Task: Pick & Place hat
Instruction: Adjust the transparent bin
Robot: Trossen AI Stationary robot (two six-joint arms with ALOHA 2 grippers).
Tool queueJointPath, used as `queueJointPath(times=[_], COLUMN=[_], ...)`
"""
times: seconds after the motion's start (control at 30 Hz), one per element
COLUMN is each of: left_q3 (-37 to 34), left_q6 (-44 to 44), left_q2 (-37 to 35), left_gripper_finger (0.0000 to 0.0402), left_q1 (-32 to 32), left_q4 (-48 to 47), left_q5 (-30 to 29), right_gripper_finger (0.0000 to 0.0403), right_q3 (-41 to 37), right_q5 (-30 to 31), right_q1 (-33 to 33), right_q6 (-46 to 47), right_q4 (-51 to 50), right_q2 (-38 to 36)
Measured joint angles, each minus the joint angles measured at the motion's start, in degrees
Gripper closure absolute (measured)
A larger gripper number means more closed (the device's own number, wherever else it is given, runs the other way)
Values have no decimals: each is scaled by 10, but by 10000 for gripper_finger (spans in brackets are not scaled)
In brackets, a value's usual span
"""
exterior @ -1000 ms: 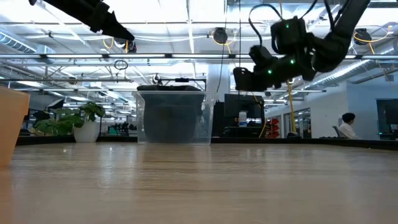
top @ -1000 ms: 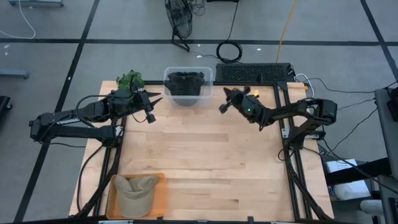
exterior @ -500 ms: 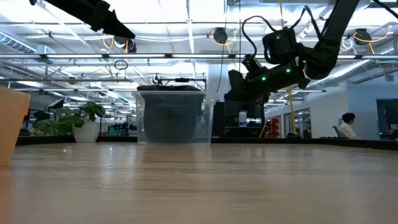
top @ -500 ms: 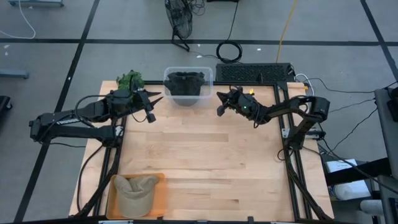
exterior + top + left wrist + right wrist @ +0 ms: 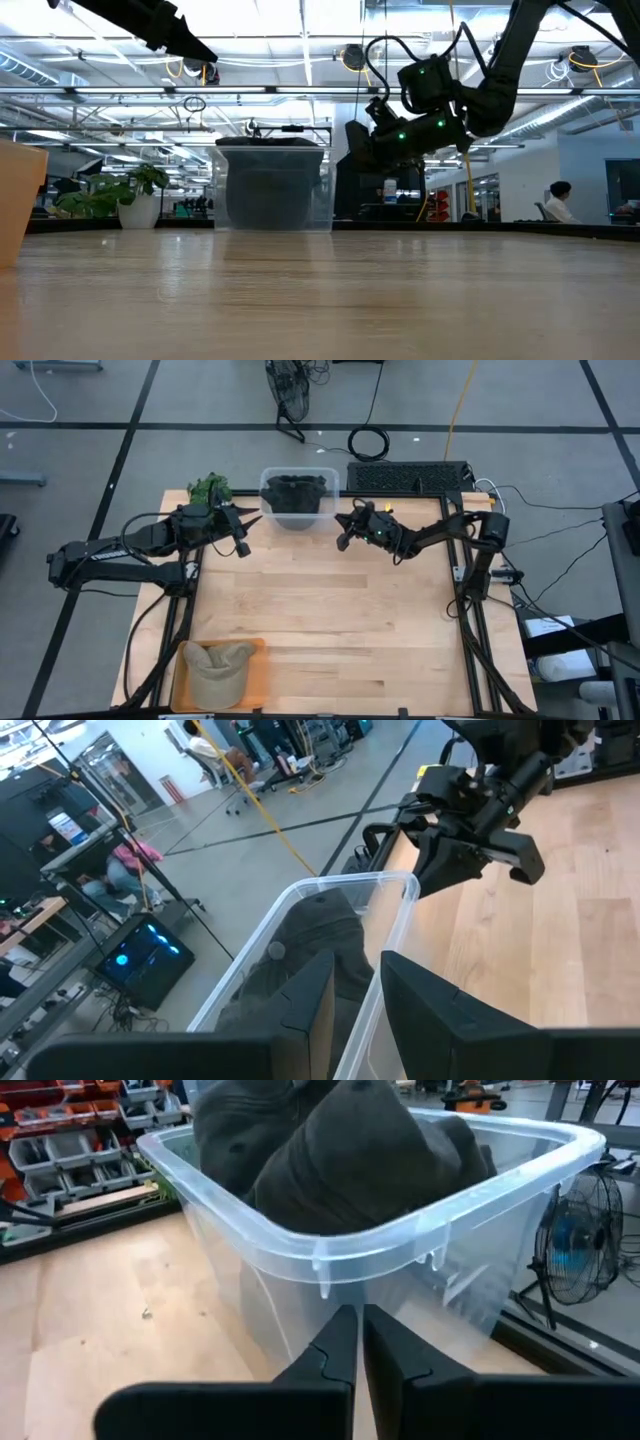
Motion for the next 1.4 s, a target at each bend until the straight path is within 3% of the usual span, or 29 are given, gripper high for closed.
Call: queueJointPath(times=[1.03, 1.1, 1.23, 1.4], left_q3=[0, 0, -1, -1], left_q6=[-8, -43, -77, -104], left_q2=[0, -1, -23, -78], left_gripper_finger=[304, 304, 305, 305], left_q1=[0, -2, -13, -16], left_q4=[0, 11, 60, 26], left_q5=[3, 56, 259, 288], right_gripper_finger=[403, 403, 403, 403], right_q3=[5, 5, 5, -7], right_q5=[0, 0, 0, 0], right_q1=[1, 5, 16, 29], right_q6=[-24, -31, -64, -79], right_q4=[-6, -6, -47, -139], right_q2=[2, -3, -44, -133])
